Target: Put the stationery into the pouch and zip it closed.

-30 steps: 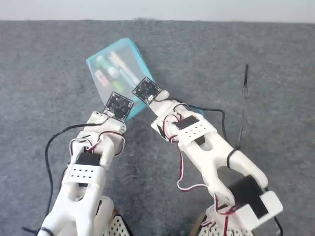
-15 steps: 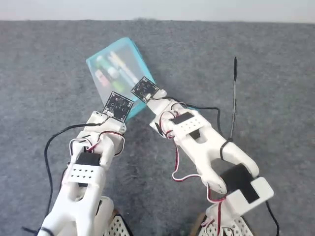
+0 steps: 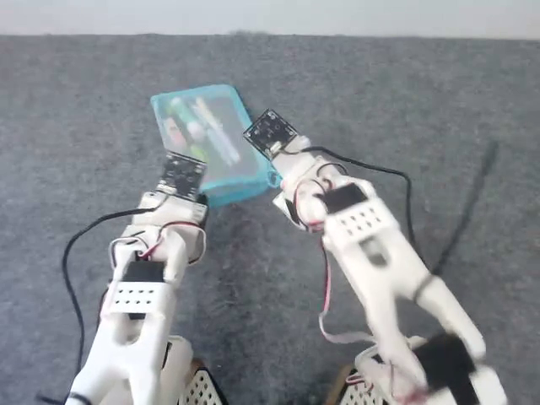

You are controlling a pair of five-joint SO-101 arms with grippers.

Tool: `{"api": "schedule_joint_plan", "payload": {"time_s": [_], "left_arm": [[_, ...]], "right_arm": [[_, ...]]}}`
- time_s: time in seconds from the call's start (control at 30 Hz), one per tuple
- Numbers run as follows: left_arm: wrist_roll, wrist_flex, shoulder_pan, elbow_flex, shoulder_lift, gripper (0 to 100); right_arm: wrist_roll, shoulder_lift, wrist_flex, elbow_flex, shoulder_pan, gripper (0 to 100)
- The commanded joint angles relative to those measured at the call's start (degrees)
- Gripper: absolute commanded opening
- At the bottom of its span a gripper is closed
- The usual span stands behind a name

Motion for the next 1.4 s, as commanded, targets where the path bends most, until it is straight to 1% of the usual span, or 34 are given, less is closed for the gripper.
{"api": "schedule_joint_plan", "payload": {"time_s": [0.0, 0.13, 0.37, 0.47, 0.6, 0.73, 0.8, 0.9, 0.97, 1.03, 1.07, 1.13, 1.23, 1.37], "left_arm": [[2.2, -1.32, -3.16, -3.82, -0.44, 16], [2.11, -2.11, -3.69, -3.65, -0.26, 16], [1.93, -2.11, -3.78, -3.56, 0.09, 16], [1.93, -2.11, -3.6, -3.56, 0.09, 16], [1.93, -2.11, -3.34, -3.56, 0.09, 16], [1.93, -2.2, -3.34, -3.56, 0.09, 16], [1.76, -2.2, -3.25, -3.74, 0.09, 13], [-1.58, -3.16, -2.73, -3.74, 0.0, 1], [-1.85, -3.96, -1.93, -3.47, 0.09, 1], [-1.85, -3.96, -0.88, -3.91, -0.26, 1], [-1.85, -3.87, -0.62, -4.18, -0.35, 1], [-1.76, -1.58, -0.62, -6.02, -0.35, 1], [-1.76, 6.51, -0.7, -11.47, -0.35, 1], [-1.67, 16.97, 1.23, -19.91, -0.35, 1]], "right_arm": [[-0.97, -13.32, 3.12, 2.2, 0.66, 0.6], [-0.88, -20.62, 6.2, 5.27, 0.66, 0.6], [-0.62, -30.73, 12.88, 5.27, 0.31, 0.6], [-0.44, -34.51, 16.31, 5.27, -1.8, 0.6], [1.05, -36.62, 19.91, 5.8, -7.78, 0.6], [1.93, -36.62, 20.44, 5.8, -9.36, 0.6], [1.93, -36.62, 20.53, 5.8, -9.36, 0.6], [2.11, -36.97, 20.88, 6.86, -9.54, 0.6], [2.11, -37.14, 20.7, 8.7, -9.71, 0.6], [2.2, -37.14, 20.79, 10.37, -11.74, 1.3], [2.81, -37.14, 20.79, 11.52, -13.14, 3.3], [4.84, -37.14, 20.79, 13.54, -15.96, 9.4], [6.51, -37.14, 20.79, 15.03, -17.54, 18.0], [7.38, -37.14, 21.58, 15.74, -17.27, 19.8]]}}
